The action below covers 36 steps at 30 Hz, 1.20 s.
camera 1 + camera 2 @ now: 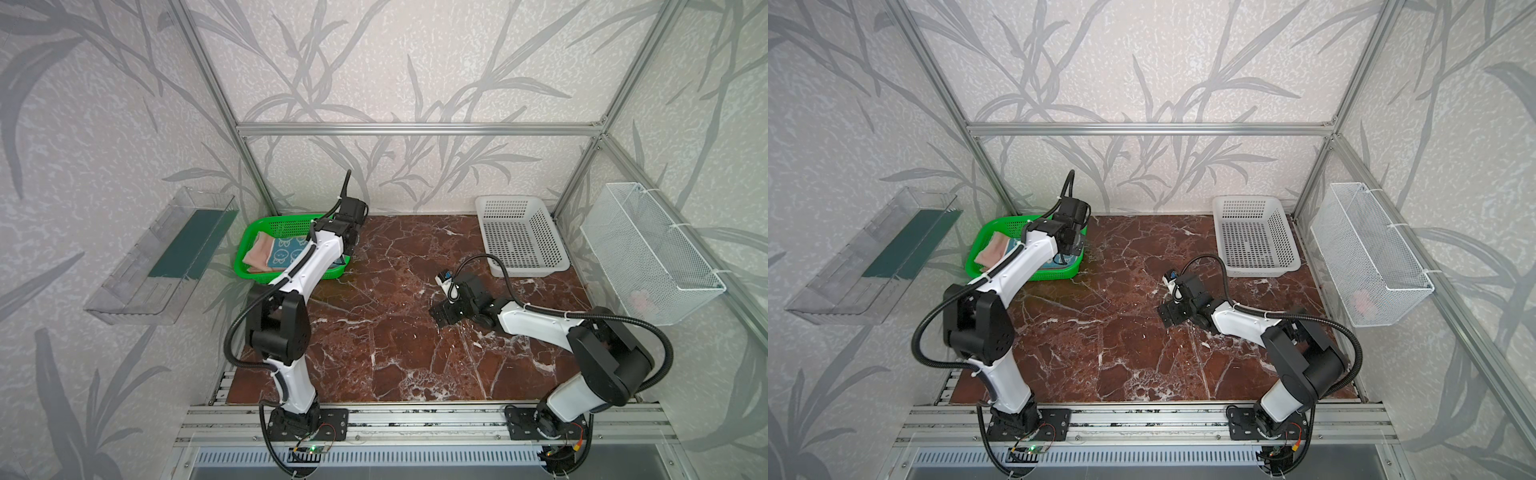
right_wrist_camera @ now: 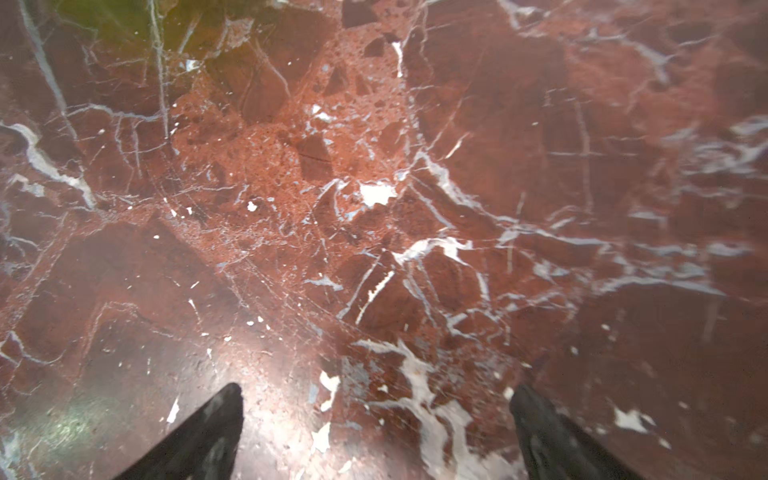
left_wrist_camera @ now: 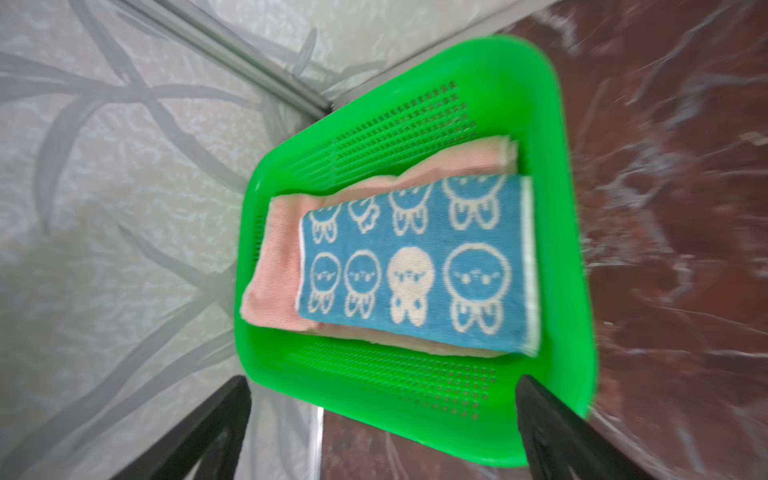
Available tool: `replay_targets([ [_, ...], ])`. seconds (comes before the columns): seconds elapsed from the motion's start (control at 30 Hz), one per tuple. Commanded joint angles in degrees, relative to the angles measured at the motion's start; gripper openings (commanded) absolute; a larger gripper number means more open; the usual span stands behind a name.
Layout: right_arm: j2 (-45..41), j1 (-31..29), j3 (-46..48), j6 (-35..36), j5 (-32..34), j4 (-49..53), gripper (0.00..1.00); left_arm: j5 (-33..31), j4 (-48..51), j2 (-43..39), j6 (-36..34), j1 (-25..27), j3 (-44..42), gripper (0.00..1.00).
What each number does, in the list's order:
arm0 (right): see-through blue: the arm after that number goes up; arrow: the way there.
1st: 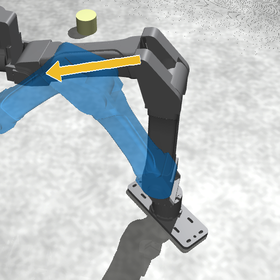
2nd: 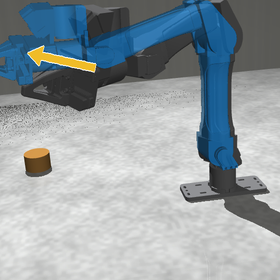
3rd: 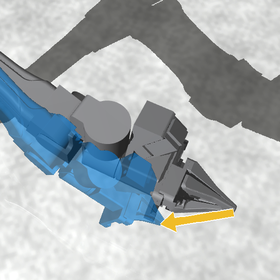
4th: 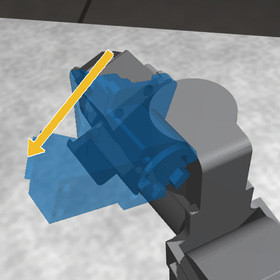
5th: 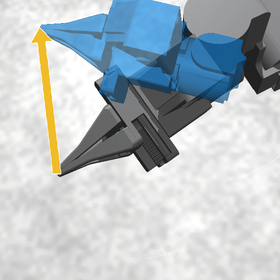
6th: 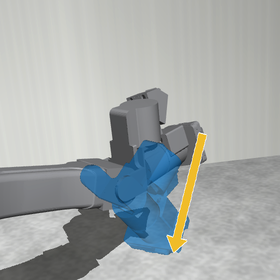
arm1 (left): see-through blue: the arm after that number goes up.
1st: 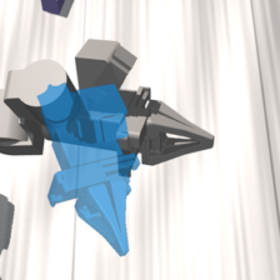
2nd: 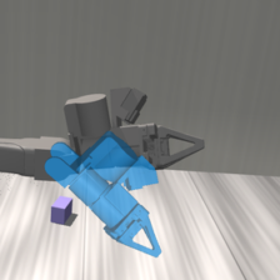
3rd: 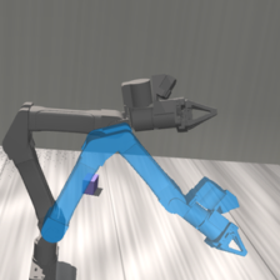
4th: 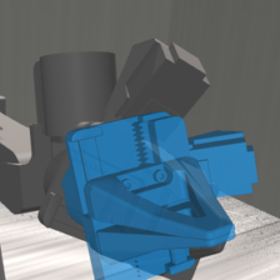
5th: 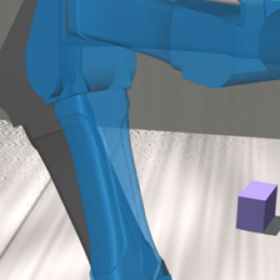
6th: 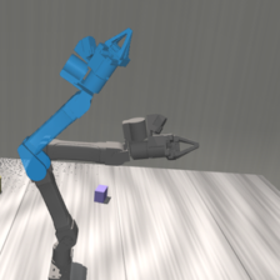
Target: Fold and stack the towels
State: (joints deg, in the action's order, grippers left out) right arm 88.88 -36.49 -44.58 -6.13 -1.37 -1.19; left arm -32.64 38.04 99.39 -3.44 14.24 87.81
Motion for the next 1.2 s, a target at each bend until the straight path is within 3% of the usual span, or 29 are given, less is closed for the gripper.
replay_targets([
  [0.0, -5.6, 0.1, -0.1, 0.6, 11.6, 7.8, 0.99, 12.9, -8.3, -8.5, 4.1, -1.1, -10.1, 0.99],
  [0.1, -10.0, 2.4, 1.6, -0.6, 13.6, 10.7, 0.99, 16.4, -13.8, -15.9, 5.4, -0.9, -19.9, 0.99],
  [0.27, -19.5, 6.8, 5.6, 0.6, 18.5, 13.4, 0.99, 15.4, -18.4, -24.3, 9.5, -0.9, -32.1, 0.99],
  [0.4, -24.4, 15.3, 8.1, 0.9, 15.9, 14.6, 0.99, 13.3, -24.5, -27.5, 11.6, -1.0, -40.3, 0.99],
  [0.57, -26.6, 24.5, 13.8, 6.1, 17.1, 5.4, 0.99, 7.7, -35.4, -28.5, 9.3, -1.0, -49.1, 0.99],
  [0.73, -24.0, 29.5, 19.5, 7.3, 16.7, -11.1, 0.99, 11.0, -49.4, -28.2, 4.4, -2.5, -57.0, 0.99],
  [0.87, -19.1, 29.9, 22.8, 7.8, 13.1, -26.1, 0.99, 15.9, -58.7, -26.8, 5.5, -5.7, -61.6, 0.99],
  [1.17, -6.6, 30.0, 20.3, 9.5, 10.2, -40.6, 0.99, 22.1, -72.5, -20.6, 4.6, -10.8, -63.2, 0.99],
])
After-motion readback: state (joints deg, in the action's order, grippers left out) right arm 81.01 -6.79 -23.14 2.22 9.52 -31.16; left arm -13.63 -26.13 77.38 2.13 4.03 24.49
